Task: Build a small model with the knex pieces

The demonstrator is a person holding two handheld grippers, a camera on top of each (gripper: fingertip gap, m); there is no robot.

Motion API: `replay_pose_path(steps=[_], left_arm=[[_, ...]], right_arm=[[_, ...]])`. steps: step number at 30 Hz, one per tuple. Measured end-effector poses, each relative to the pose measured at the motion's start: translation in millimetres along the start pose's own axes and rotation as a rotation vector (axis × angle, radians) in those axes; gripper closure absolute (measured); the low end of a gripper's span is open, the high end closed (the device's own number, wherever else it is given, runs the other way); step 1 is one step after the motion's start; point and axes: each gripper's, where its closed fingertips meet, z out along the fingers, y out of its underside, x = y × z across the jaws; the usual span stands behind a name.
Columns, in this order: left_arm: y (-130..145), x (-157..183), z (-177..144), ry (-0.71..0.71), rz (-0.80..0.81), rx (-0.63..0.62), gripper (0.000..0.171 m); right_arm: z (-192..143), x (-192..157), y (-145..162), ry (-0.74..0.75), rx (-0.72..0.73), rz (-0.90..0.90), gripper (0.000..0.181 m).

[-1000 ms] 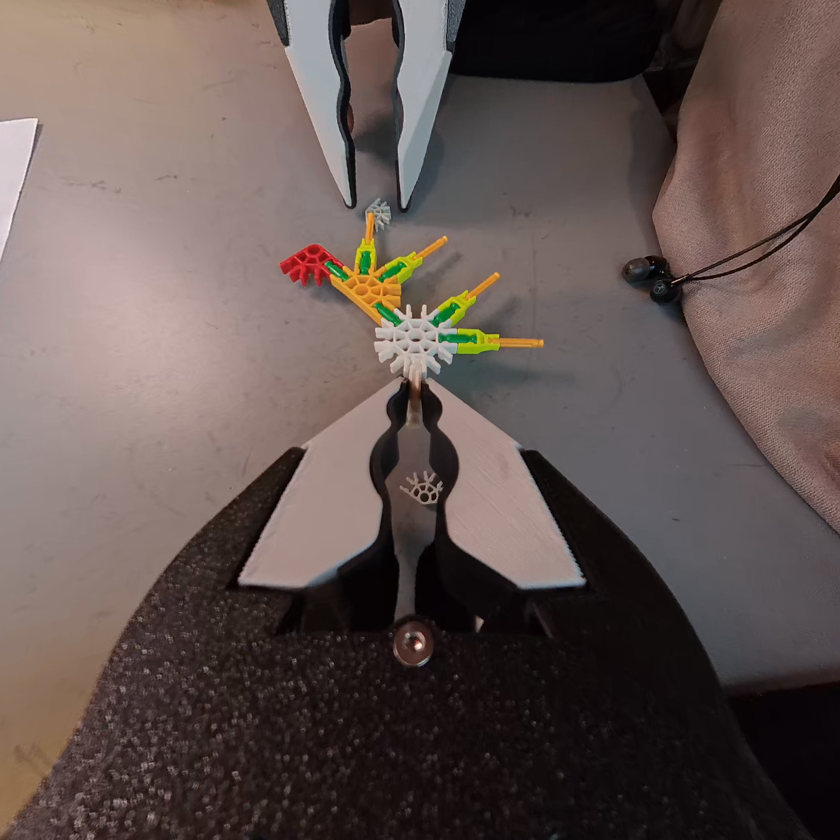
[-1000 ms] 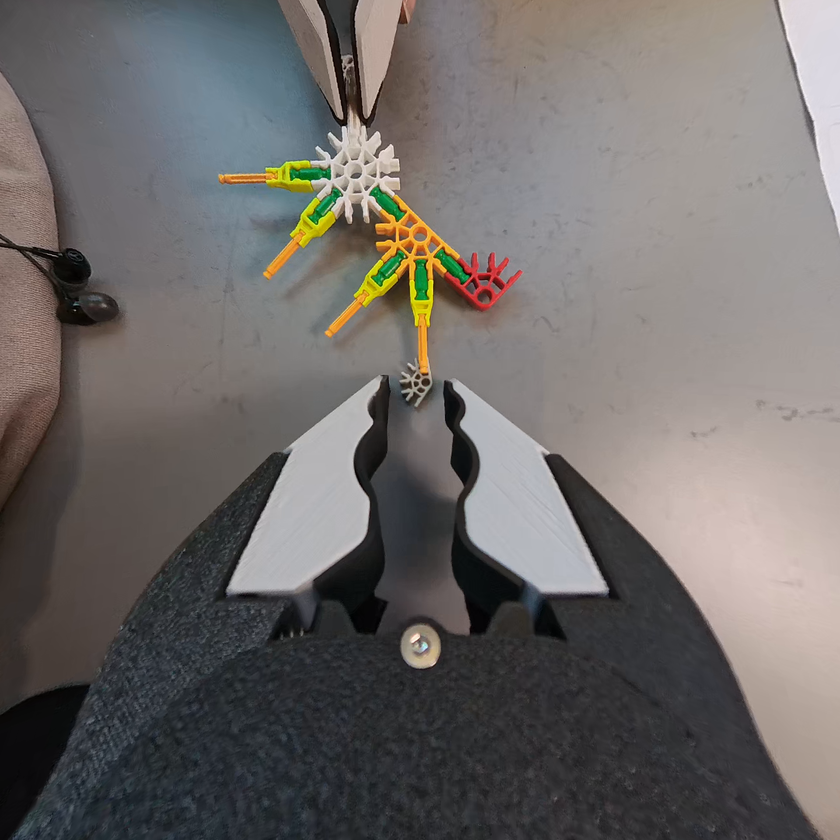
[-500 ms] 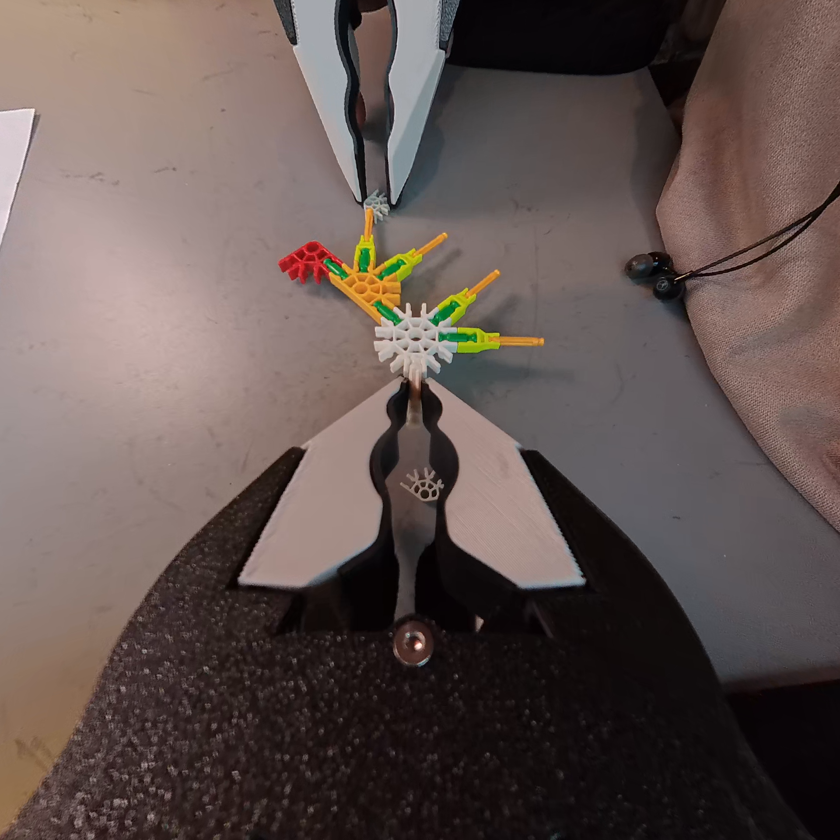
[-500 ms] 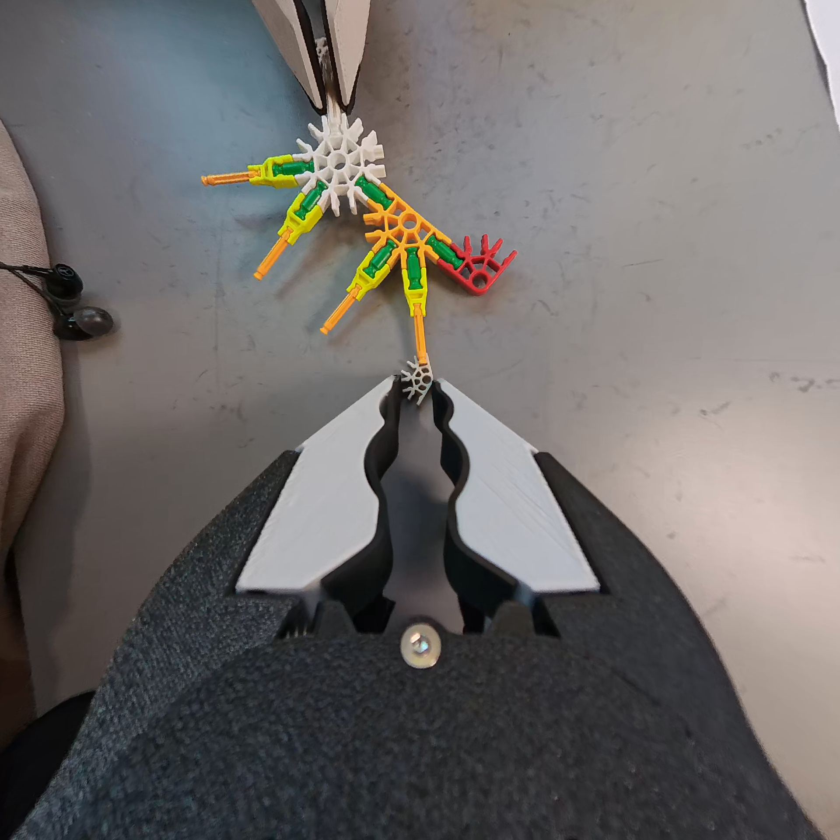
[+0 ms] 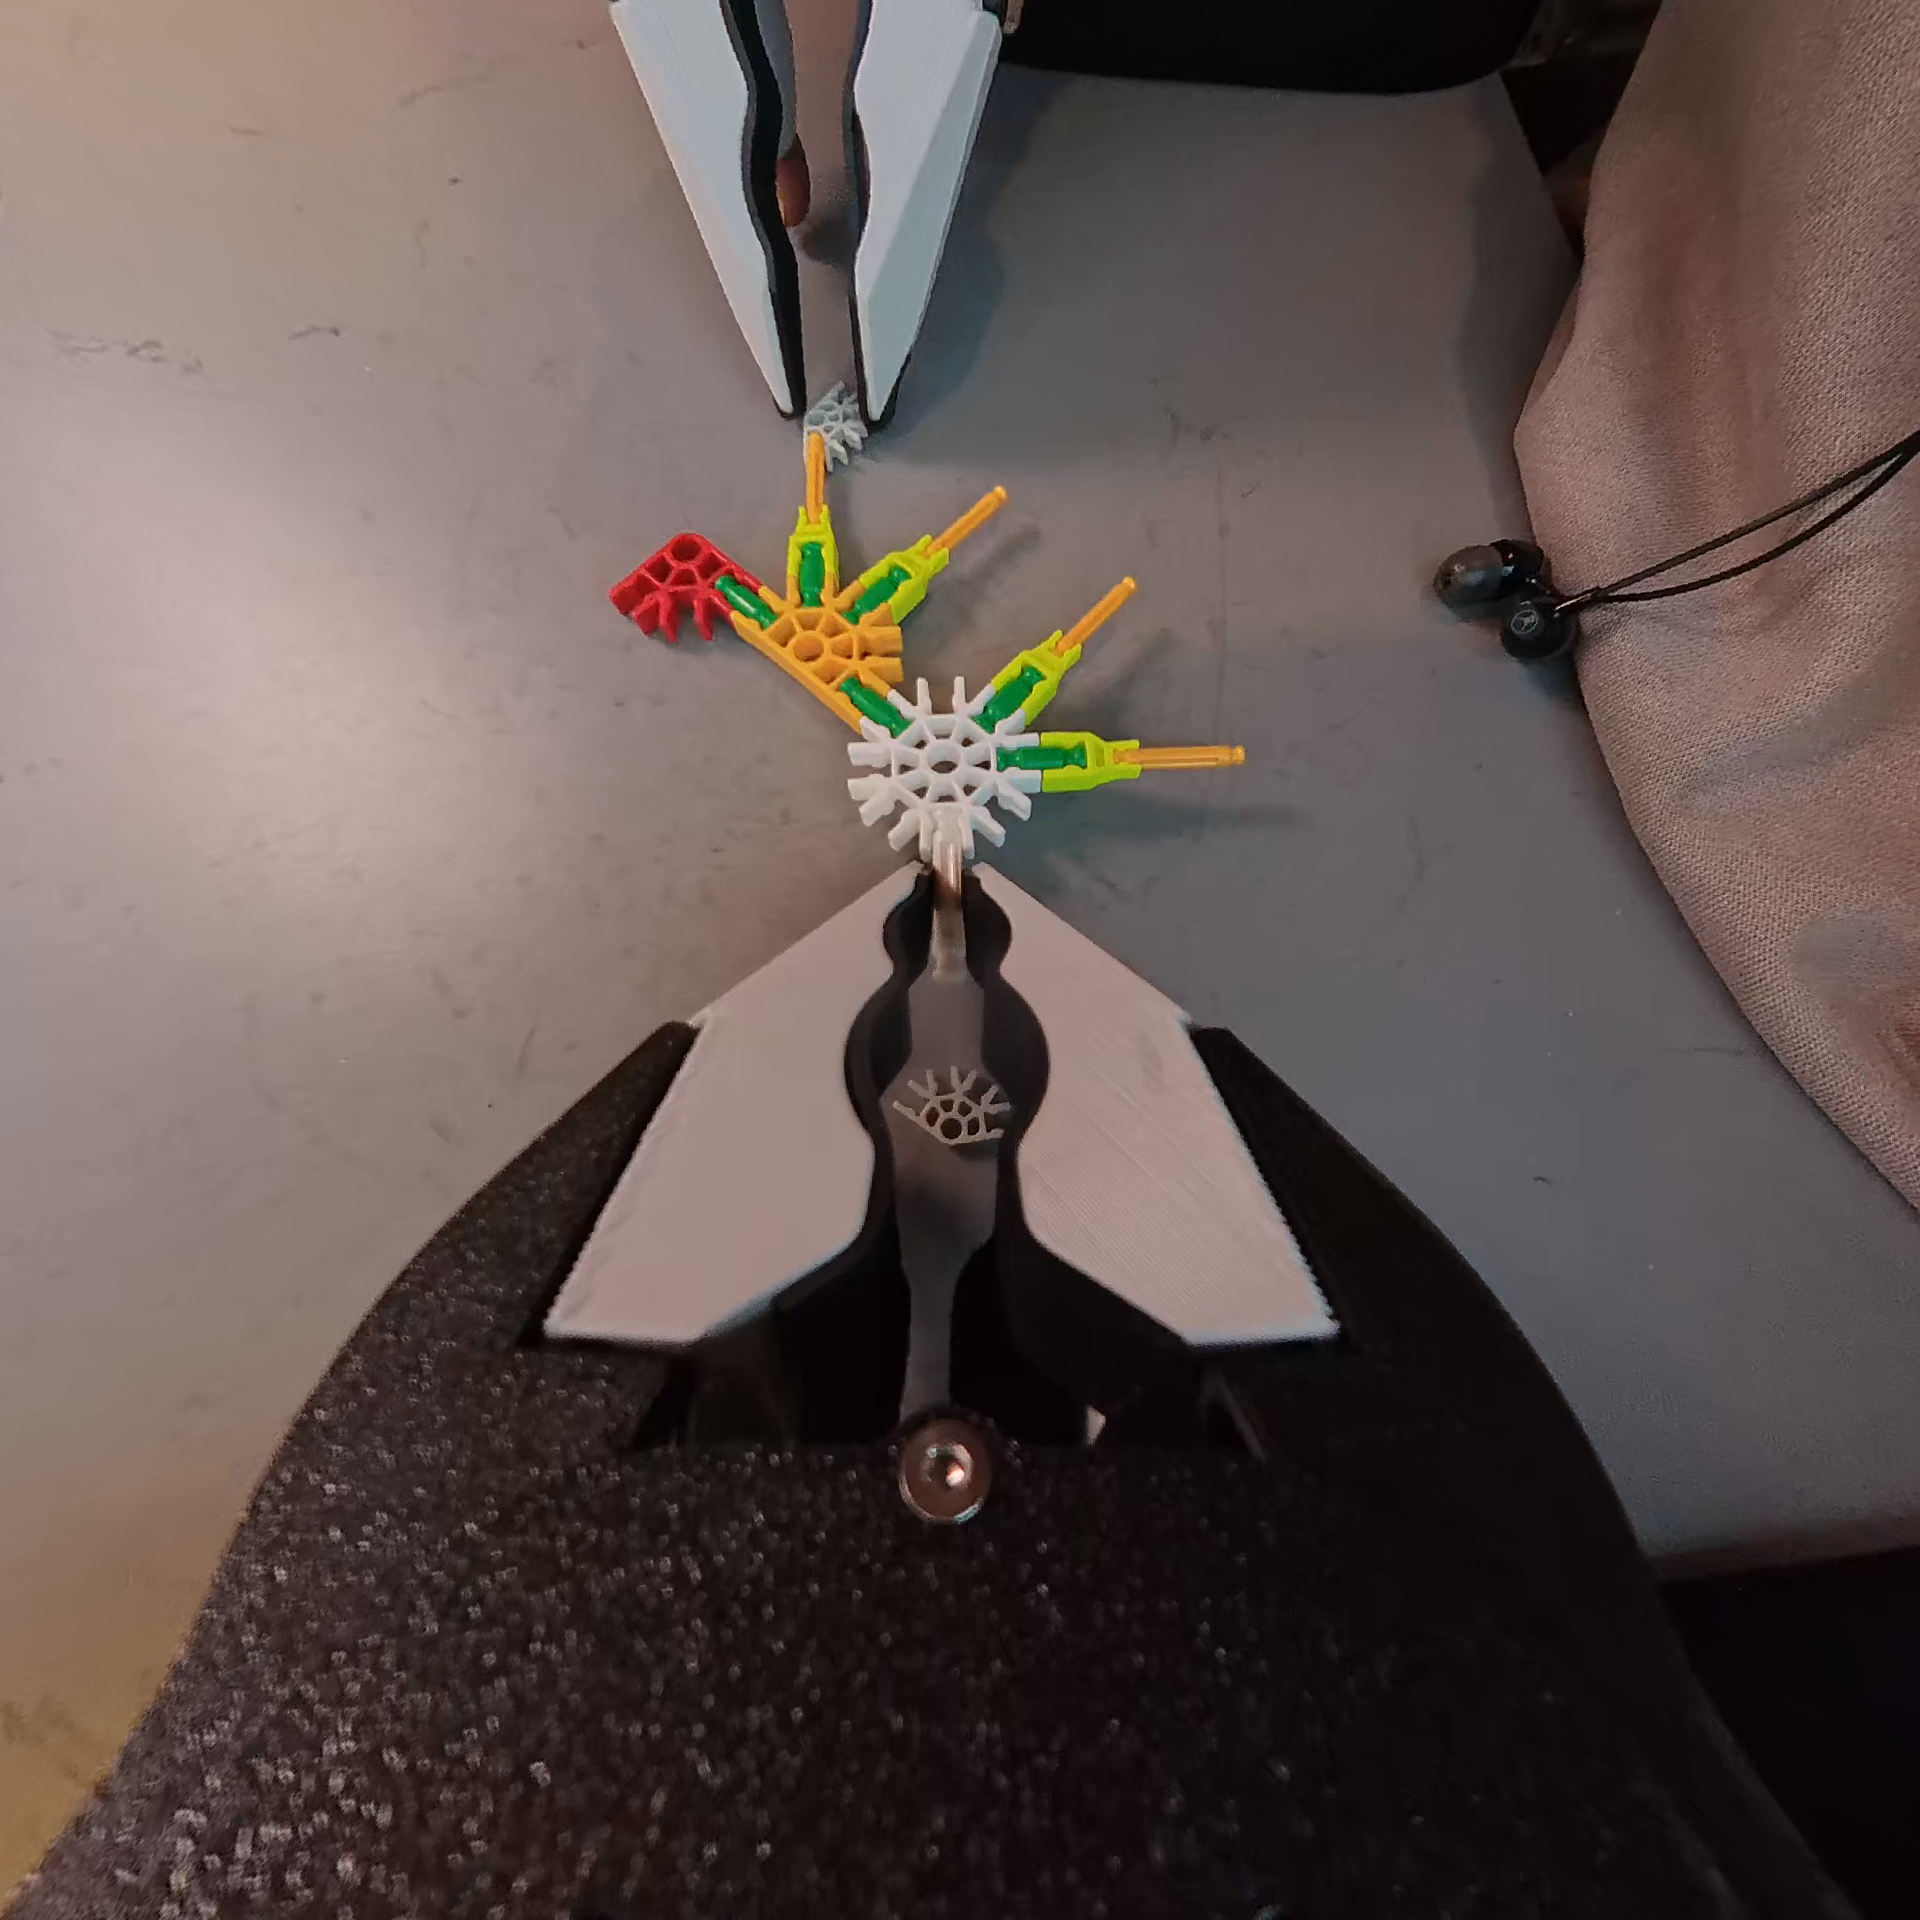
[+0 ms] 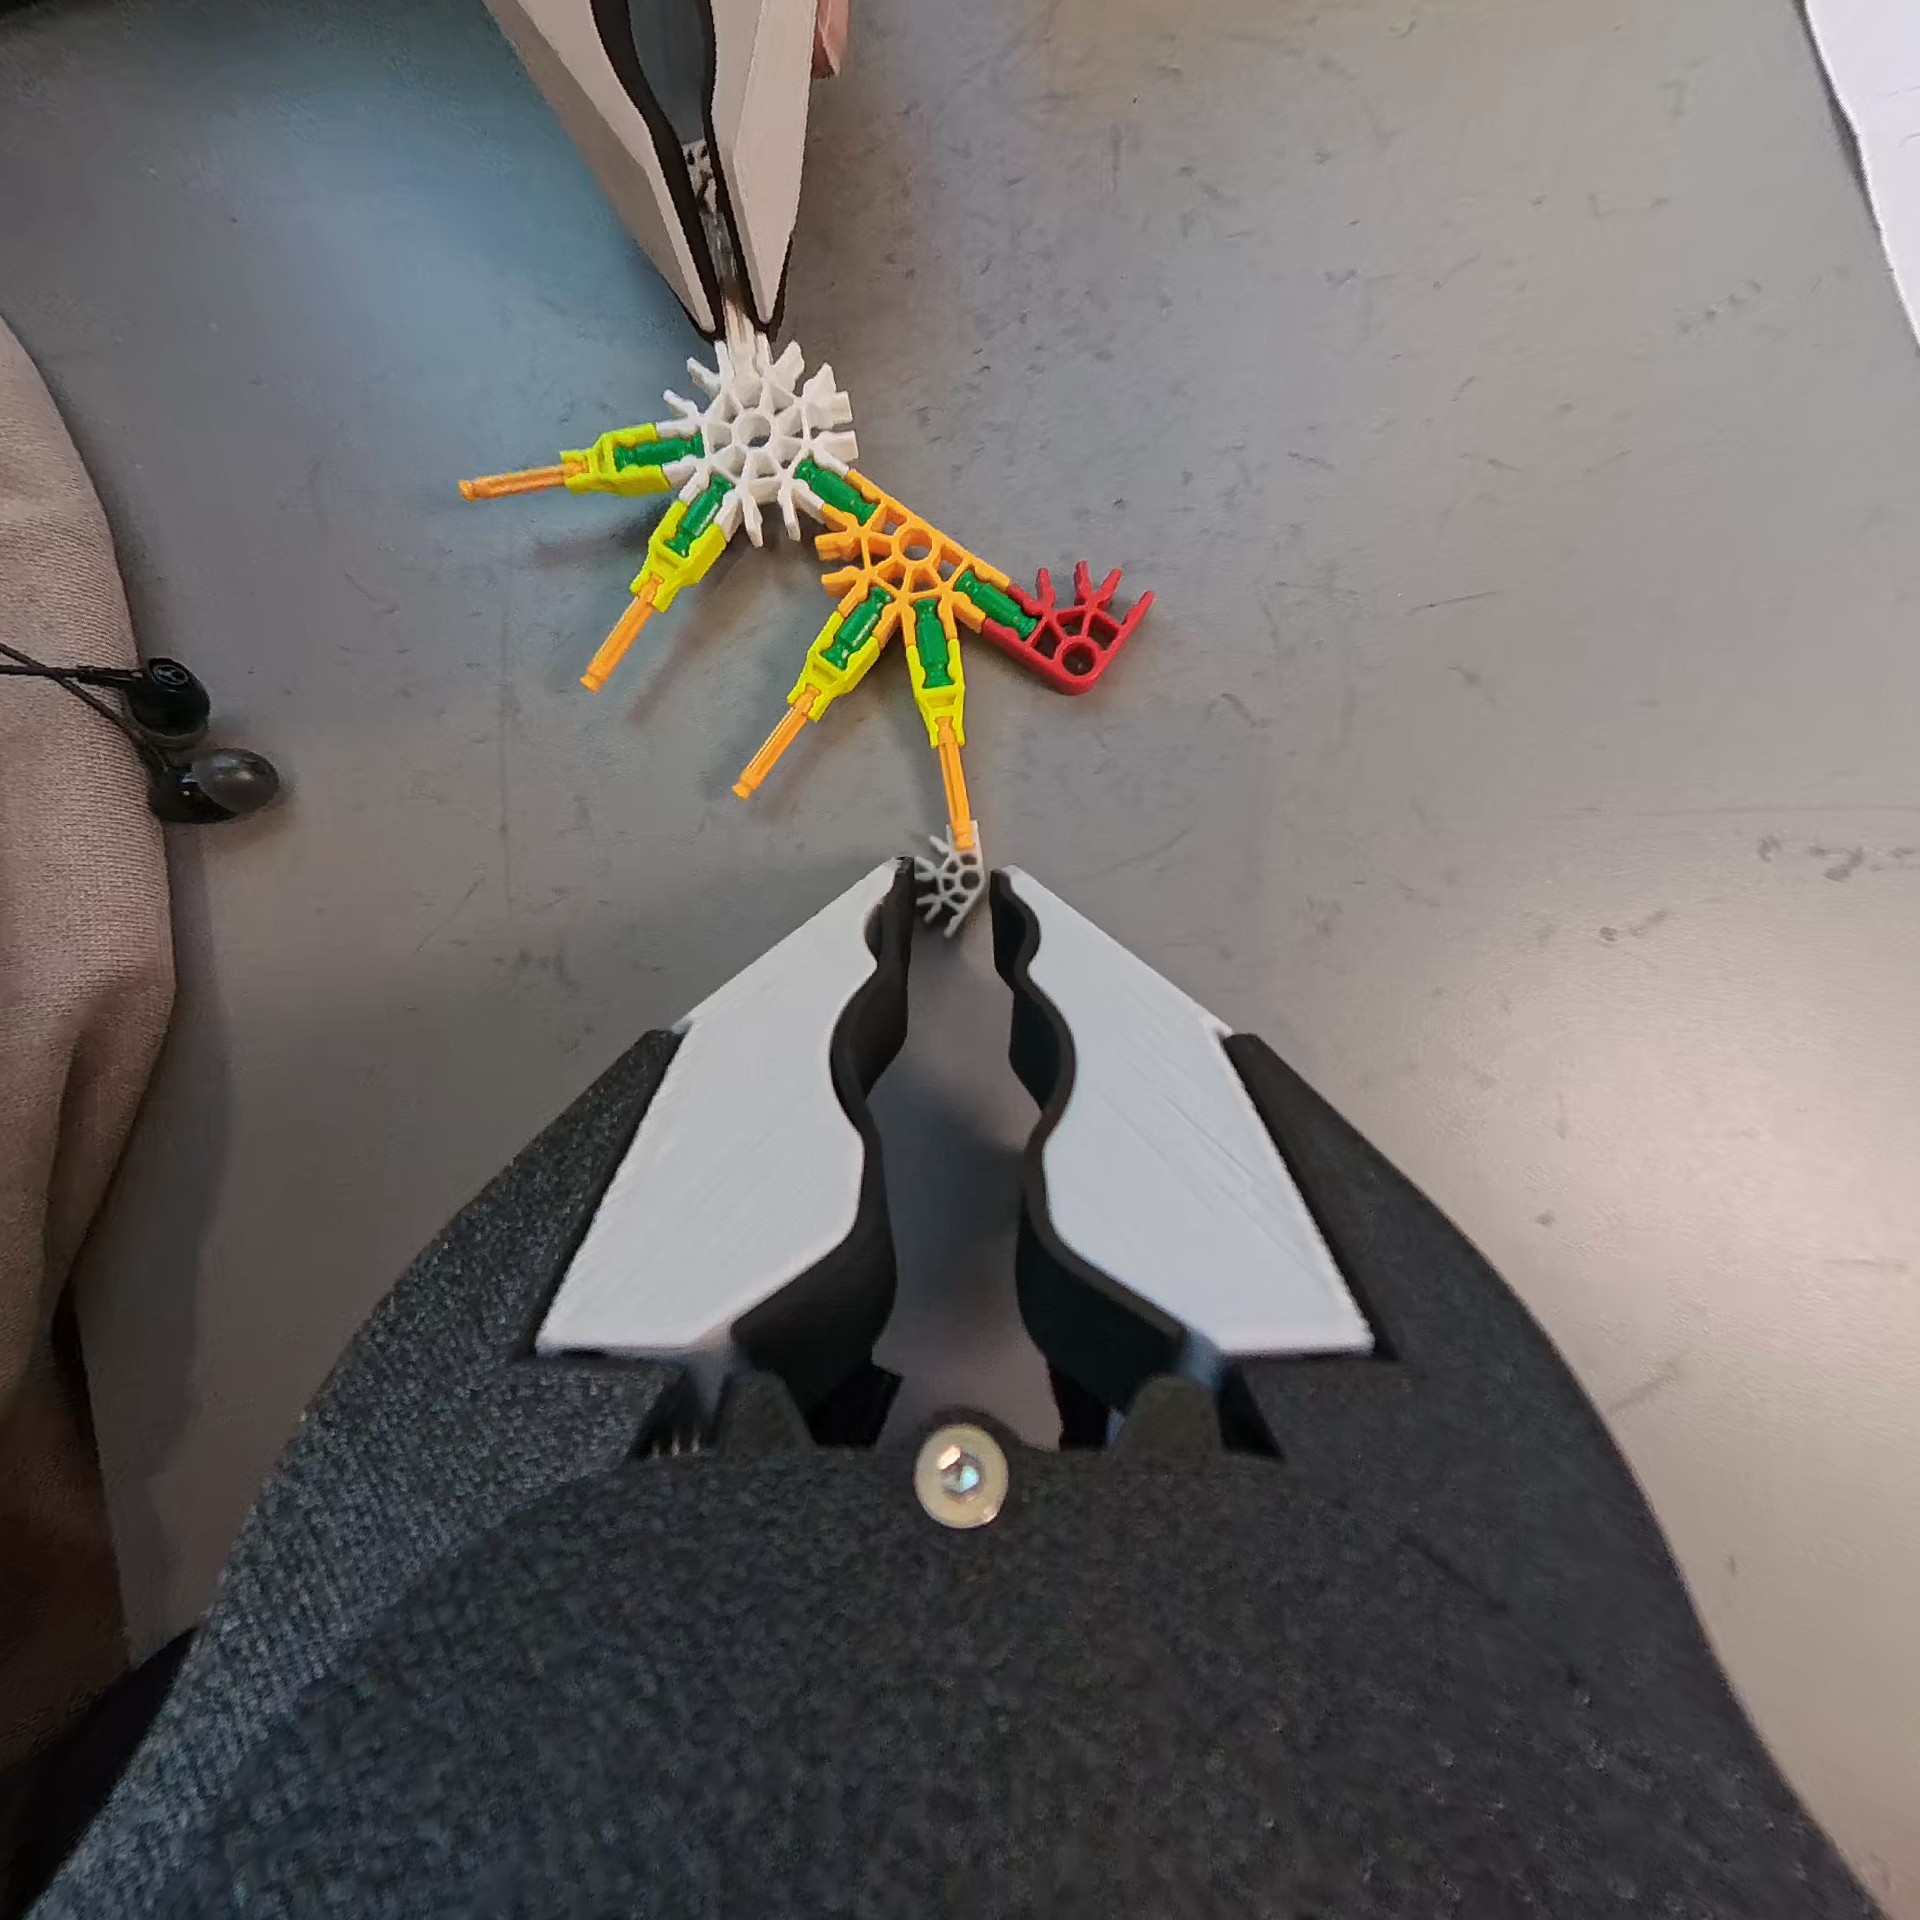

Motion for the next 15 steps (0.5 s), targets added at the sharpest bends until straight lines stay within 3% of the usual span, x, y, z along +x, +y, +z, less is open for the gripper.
replay_pose_path(steps=[4, 15], left_arm=[[1.4, 0.5, 1.0, 0.001, 0.002, -0.009, 0.166], [3.7, 1.7, 3.0, 0.004, 0.005, -0.025, 0.166]], right_arm=[[-6.0, 2.1, -12.4, 0.007, 0.069, 0.016, 0.173], [5.2, -2.0, -8.6, 0.009, -0.007, -0.038, 0.181]])
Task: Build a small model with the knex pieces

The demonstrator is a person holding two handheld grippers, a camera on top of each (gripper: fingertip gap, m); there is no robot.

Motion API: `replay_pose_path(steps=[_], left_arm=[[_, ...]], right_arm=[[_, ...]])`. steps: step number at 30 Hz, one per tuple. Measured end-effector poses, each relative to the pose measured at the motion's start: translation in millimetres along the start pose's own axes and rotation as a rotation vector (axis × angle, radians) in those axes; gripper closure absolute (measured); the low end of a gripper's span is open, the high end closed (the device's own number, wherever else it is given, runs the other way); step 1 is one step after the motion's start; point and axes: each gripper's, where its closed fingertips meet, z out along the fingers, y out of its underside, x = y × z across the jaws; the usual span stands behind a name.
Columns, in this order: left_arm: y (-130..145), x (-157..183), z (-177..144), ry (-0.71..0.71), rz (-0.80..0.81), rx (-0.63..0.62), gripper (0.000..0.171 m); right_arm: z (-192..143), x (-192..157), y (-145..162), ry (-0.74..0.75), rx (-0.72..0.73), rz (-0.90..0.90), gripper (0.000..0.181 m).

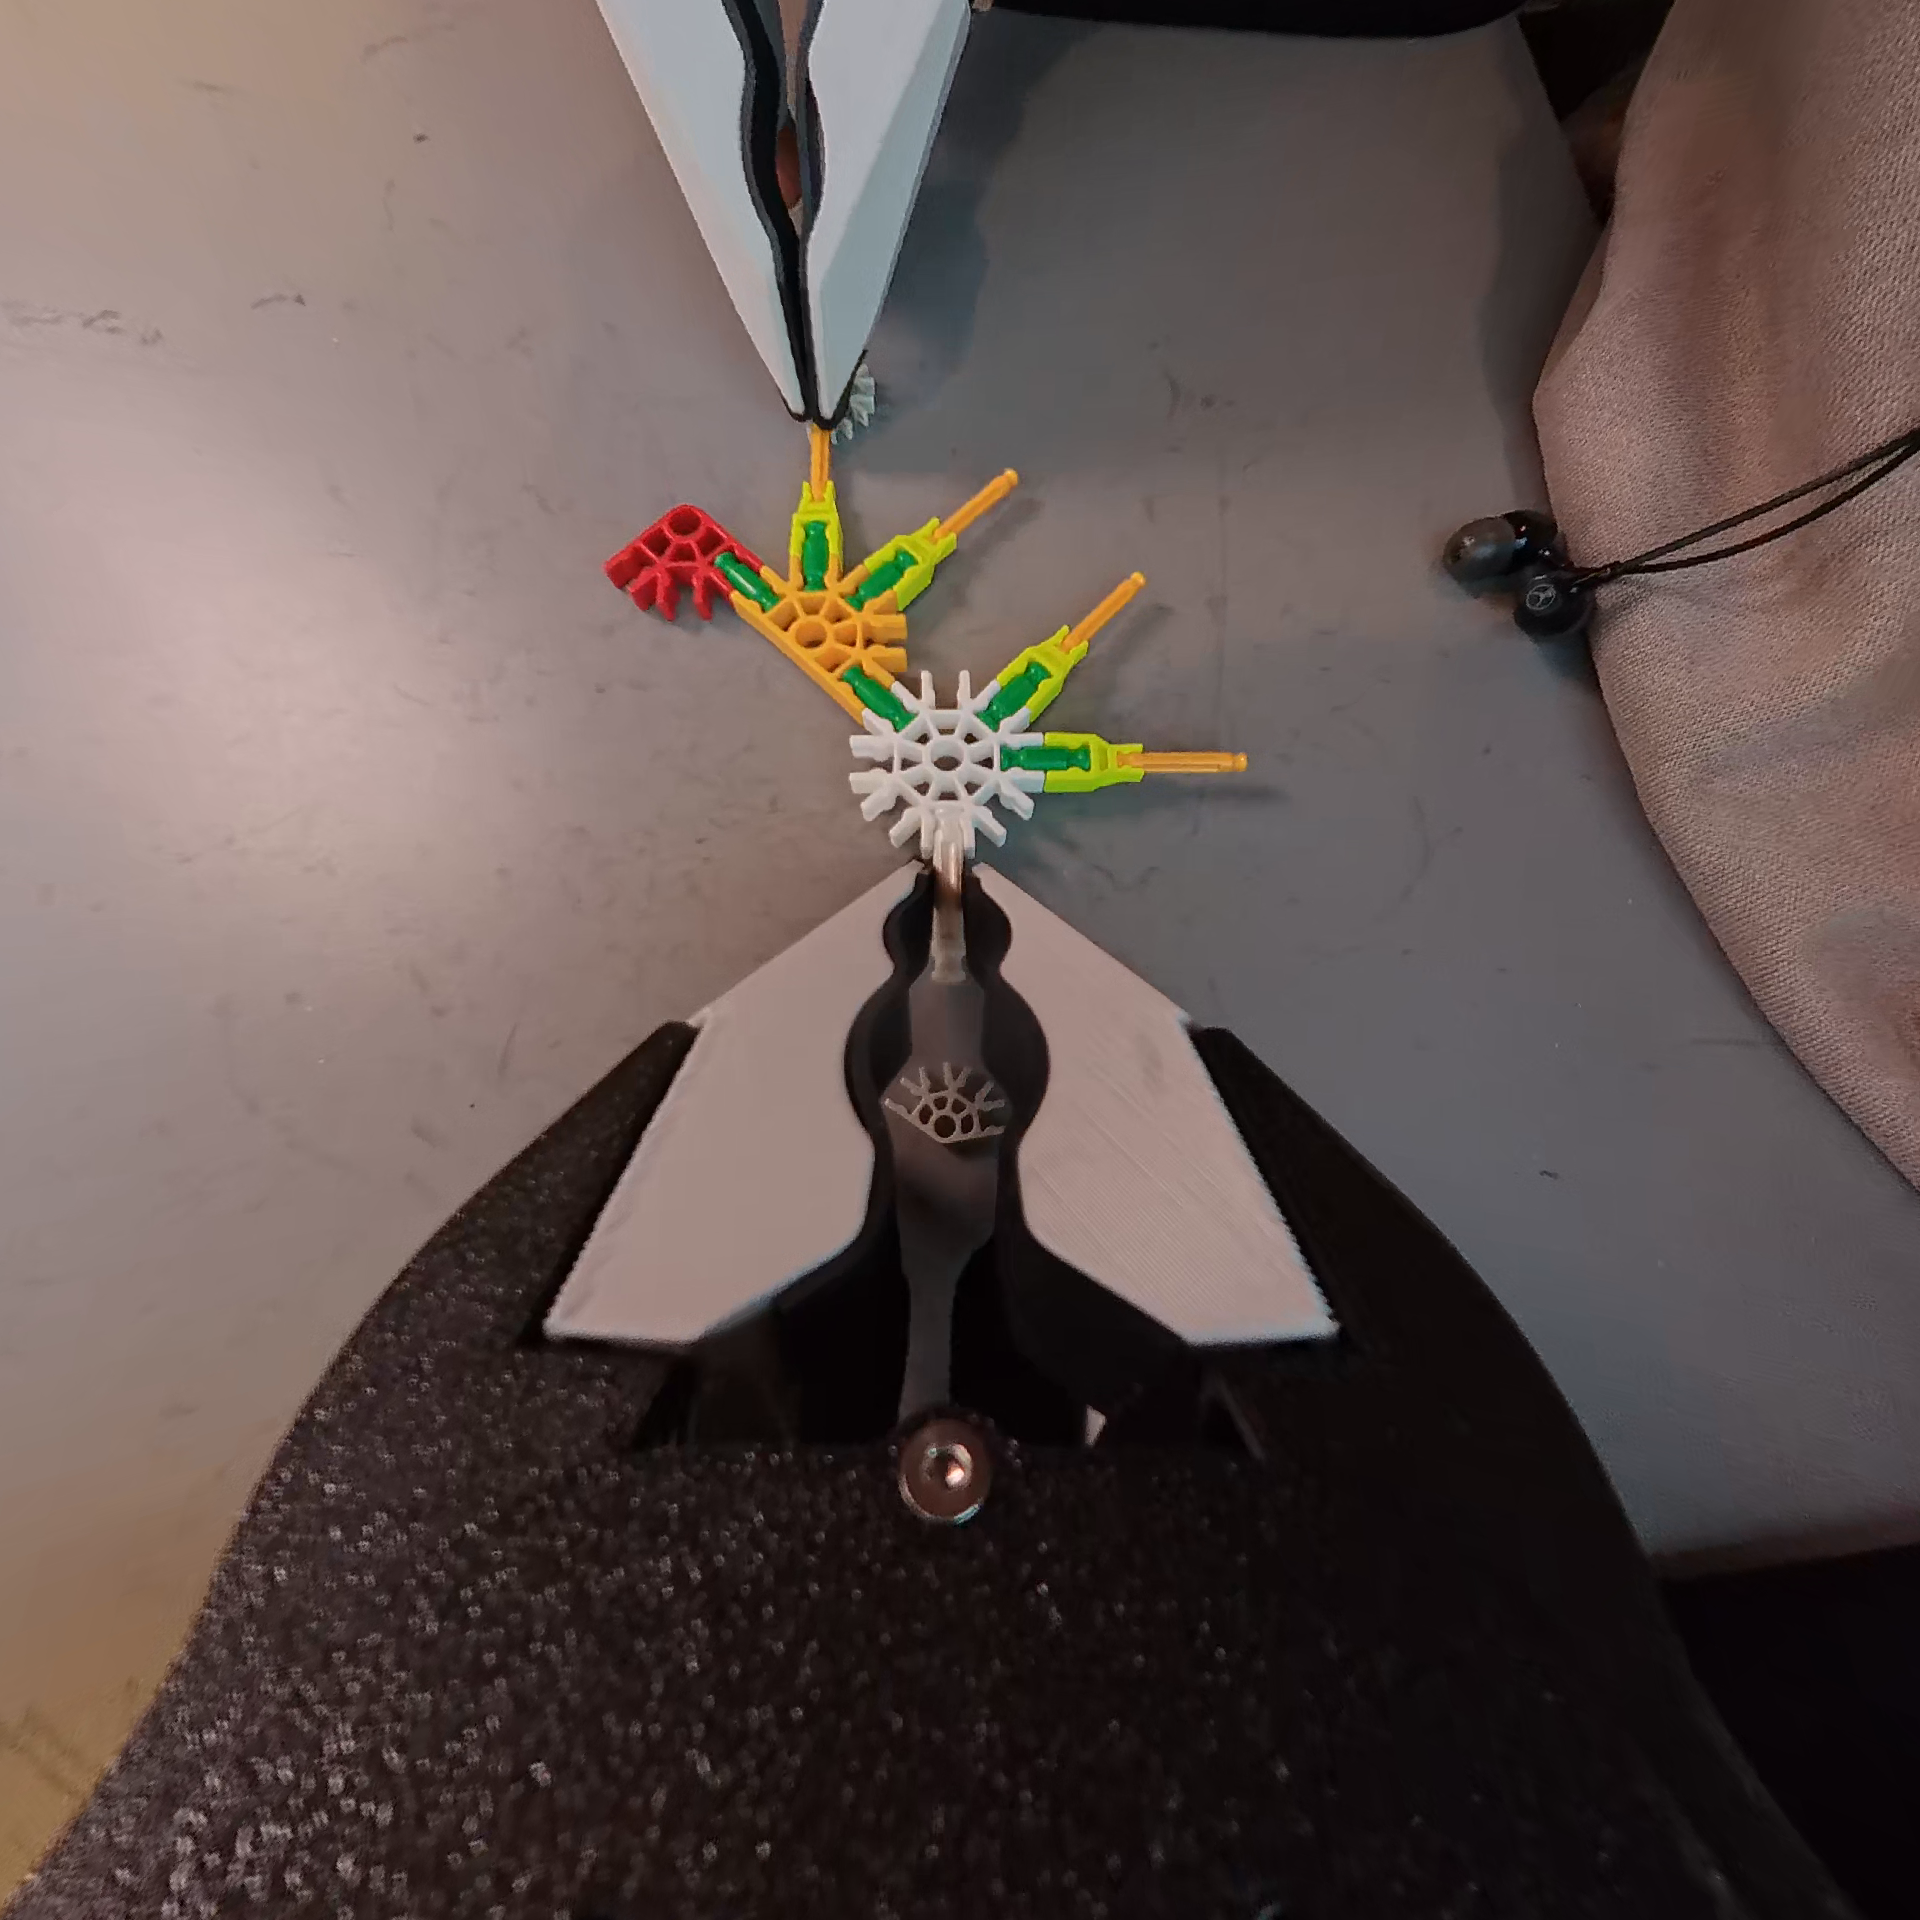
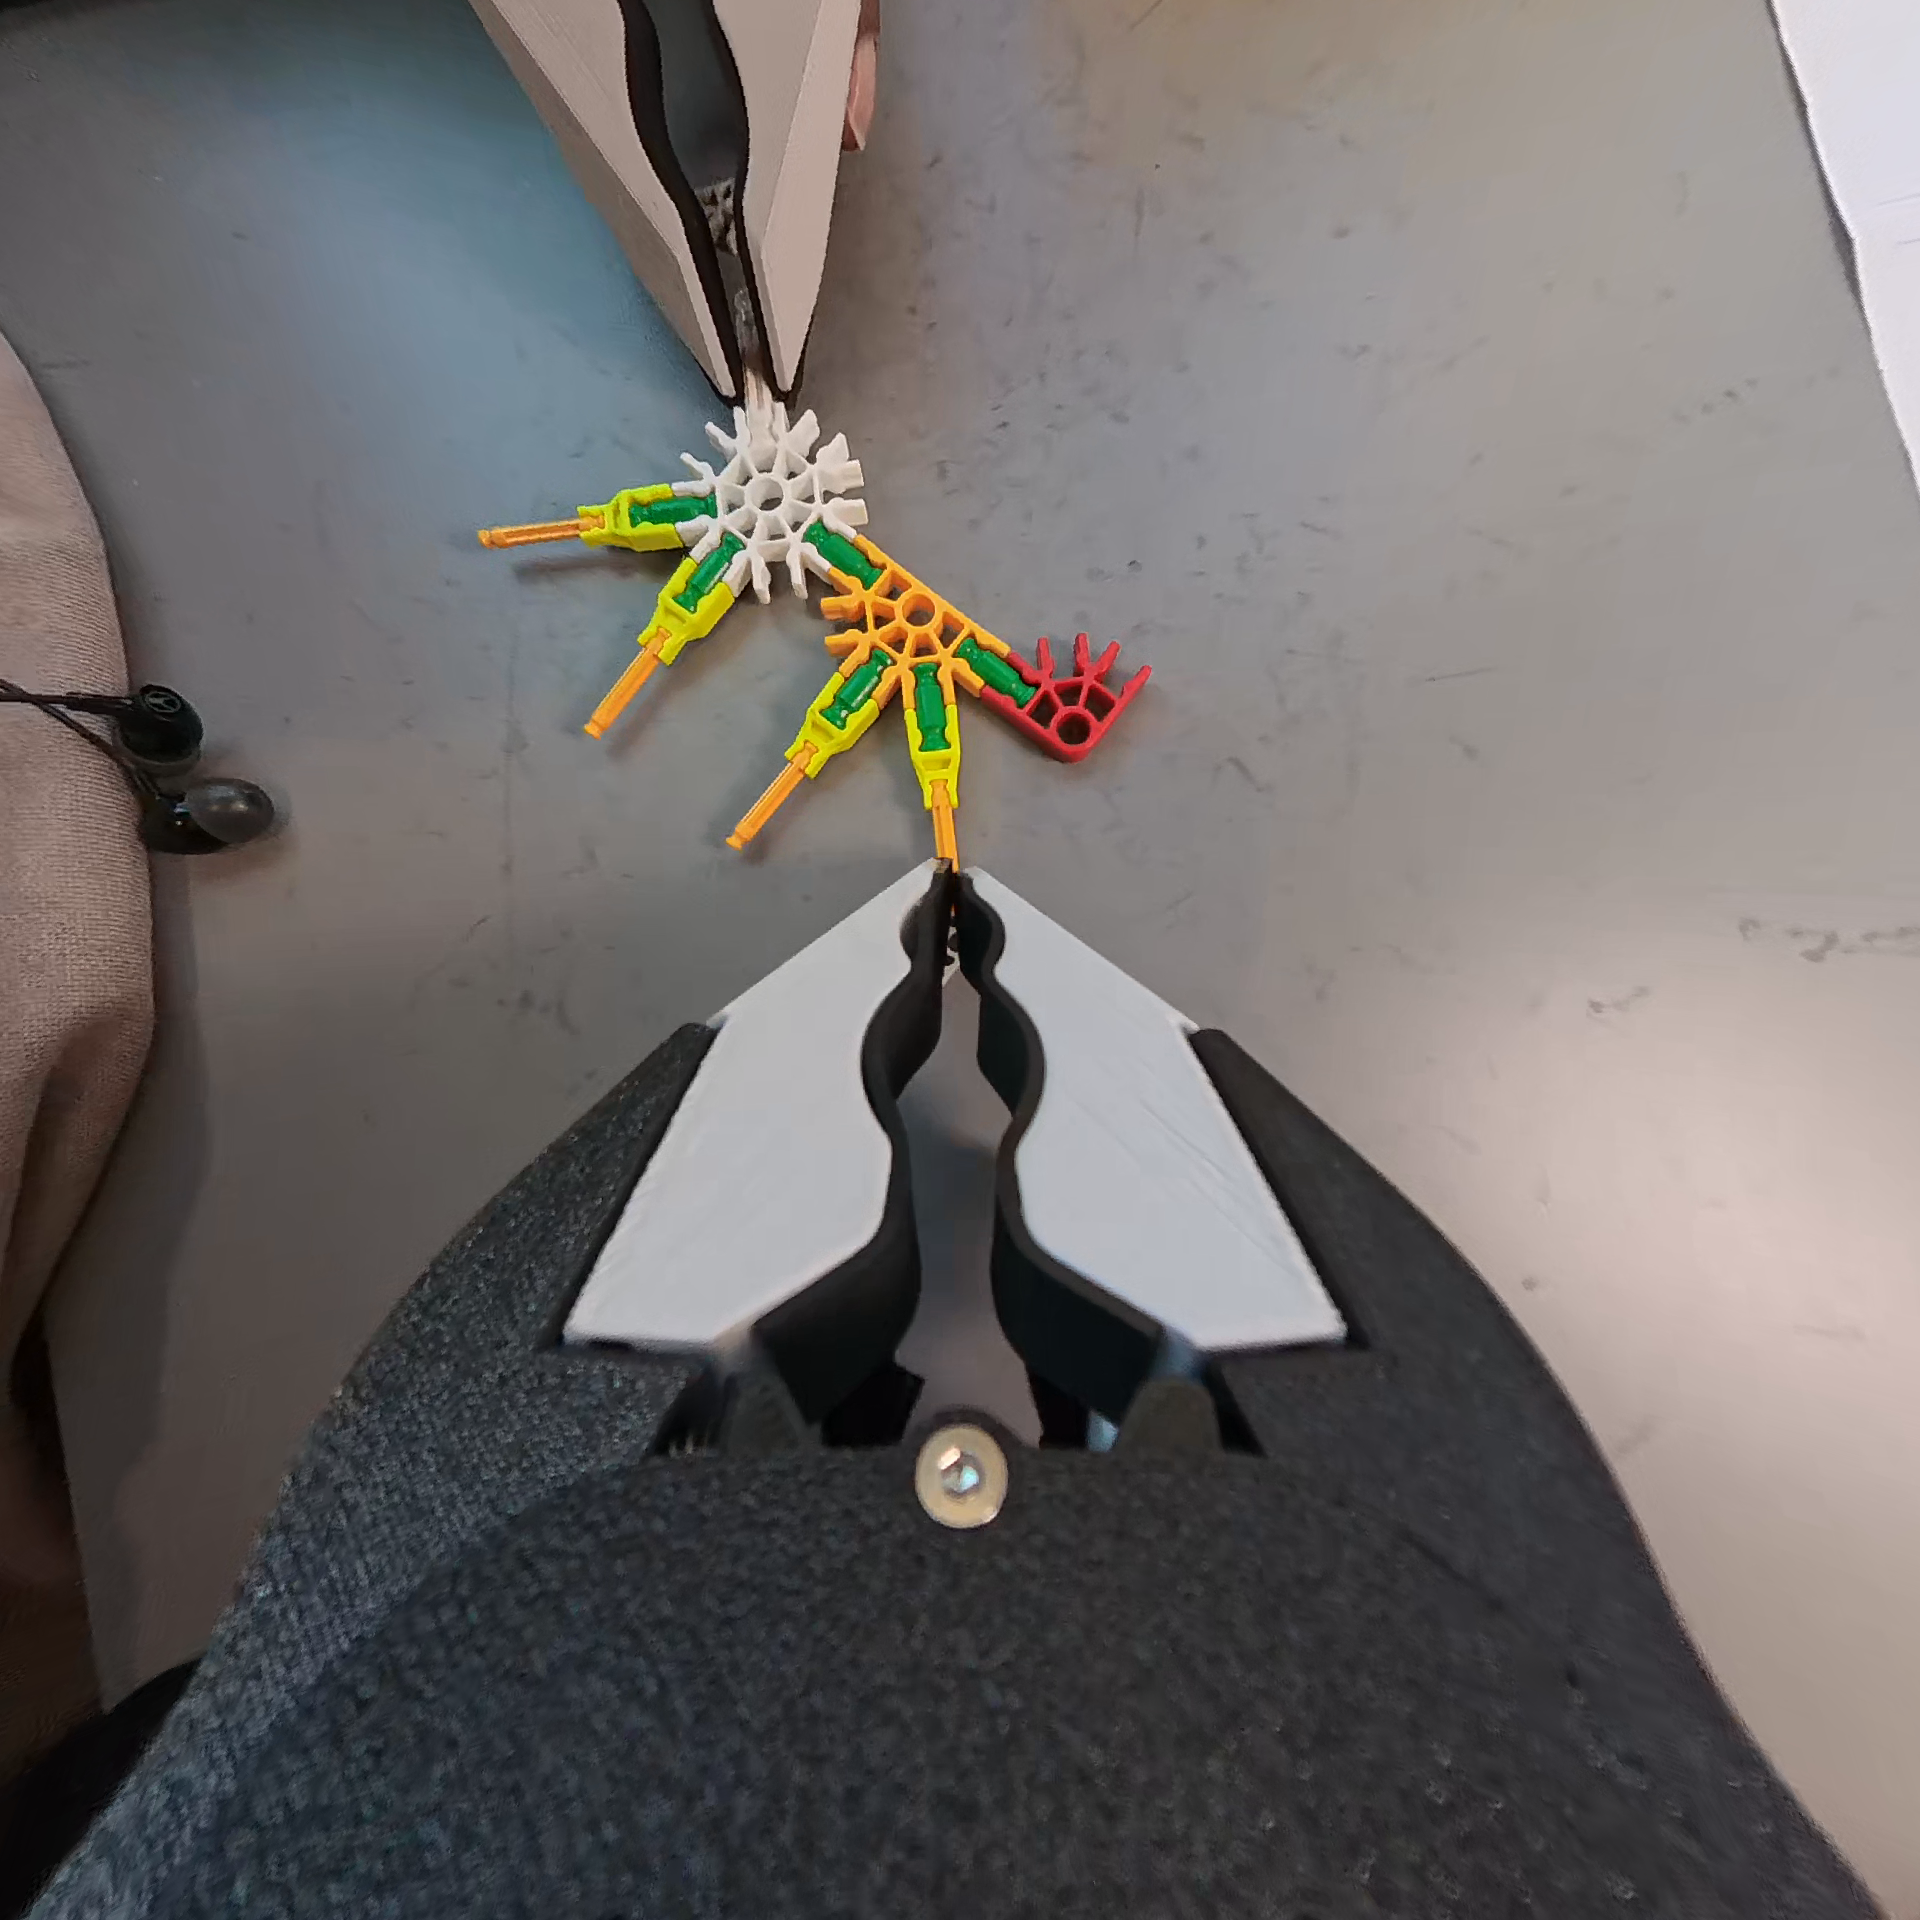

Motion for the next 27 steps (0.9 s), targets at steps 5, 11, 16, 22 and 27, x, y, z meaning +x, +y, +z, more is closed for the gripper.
replay_pose_path(steps=[5, 11, 16, 22, 27], left_arm=[[0.5, 2.4, 1.2, 0.005, 0.013, -0.01, 0.167], [0.9, 3.6, 1.5, -0.004, 0.024, -0.023, 0.166], [2.3, 3.8, 1.1, -0.027, 0.035, -0.044, 0.166], [2.9, 3.4, 0.6, -0.038, 0.04, -0.053, 0.166], [2.8, 3.2, 0.6, -0.045, 0.038, -0.054, 0.166]], right_arm=[[1.4, -0.7, 0.8, 0.026, -0.112, -0.059, 0.181], [3.1, -1.7, 1.2, 0.023, -0.266, -0.101, 0.181], [6.9, -5.1, -0.9, -0.061, -0.303, -0.069, 0.181], [7.6, -6.2, -2.0, -0.026, -0.291, -0.053, 0.181], [6.2, -3.6, -2.7, 0.02, -0.232, -0.039, 0.181]])
